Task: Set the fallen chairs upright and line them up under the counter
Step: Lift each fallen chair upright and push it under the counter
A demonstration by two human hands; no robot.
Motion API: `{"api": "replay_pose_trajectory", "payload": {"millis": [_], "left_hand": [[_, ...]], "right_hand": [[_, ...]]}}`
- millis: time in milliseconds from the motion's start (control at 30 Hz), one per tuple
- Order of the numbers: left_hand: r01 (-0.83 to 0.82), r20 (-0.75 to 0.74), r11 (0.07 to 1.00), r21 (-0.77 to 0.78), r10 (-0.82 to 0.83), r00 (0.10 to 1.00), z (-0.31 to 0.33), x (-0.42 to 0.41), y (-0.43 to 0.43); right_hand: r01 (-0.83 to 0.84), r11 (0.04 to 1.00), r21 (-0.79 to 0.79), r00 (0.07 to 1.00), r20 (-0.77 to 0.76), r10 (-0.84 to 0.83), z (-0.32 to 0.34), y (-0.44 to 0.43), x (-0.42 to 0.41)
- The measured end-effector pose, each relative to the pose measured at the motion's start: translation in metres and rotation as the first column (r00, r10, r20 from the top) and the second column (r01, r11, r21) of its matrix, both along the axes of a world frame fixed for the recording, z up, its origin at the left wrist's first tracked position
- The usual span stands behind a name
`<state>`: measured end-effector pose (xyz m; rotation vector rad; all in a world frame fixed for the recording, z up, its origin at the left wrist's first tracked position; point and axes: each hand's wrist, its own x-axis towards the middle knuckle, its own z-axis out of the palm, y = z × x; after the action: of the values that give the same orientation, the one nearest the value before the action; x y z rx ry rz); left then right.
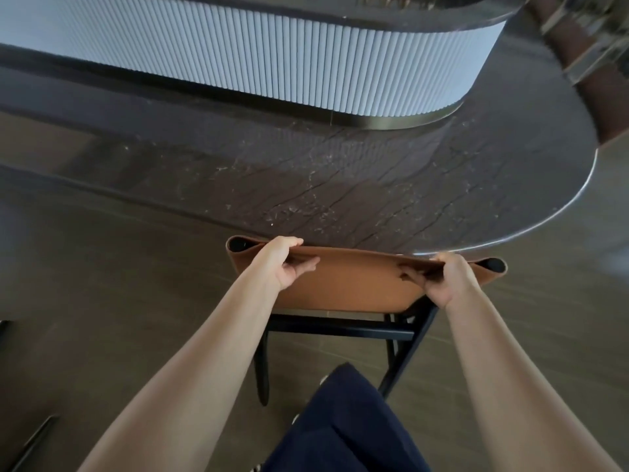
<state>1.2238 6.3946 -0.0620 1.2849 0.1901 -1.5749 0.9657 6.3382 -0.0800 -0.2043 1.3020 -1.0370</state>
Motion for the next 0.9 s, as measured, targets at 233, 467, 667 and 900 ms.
{"api": "replay_pose_trajectory", "payload": {"millis": [233, 467, 667, 900], "left_hand": [[-0.015, 0.039, 1.0, -0.009, 0.015, 0.999, -0.018, -0.006, 0.045], [-0.027, 0.101, 0.998, -0.056, 0.033, 0.994, -0.027, 0.007, 0.061], [-0.027, 0.087, 0.997, -0.067, 0.033, 0.996, -0.054, 0.023, 0.066], [-0.051, 0.103, 0.991, -0.121, 0.063, 0.993, -0.072, 0.03, 0.034]], "right_hand": [[-0.016, 0.999, 0.048, 1.0, -0.025, 0.017, -0.011, 0.054, -0.007], [-0.018, 0.999, 0.028, 1.0, -0.008, 0.019, -0.018, 0.076, 0.001], [-0.03, 0.999, -0.011, 0.997, 0.065, 0.031, -0.045, 0.085, 0.017], [-0.042, 0.998, -0.047, 0.997, 0.058, 0.044, -0.065, 0.034, 0.03]]}}
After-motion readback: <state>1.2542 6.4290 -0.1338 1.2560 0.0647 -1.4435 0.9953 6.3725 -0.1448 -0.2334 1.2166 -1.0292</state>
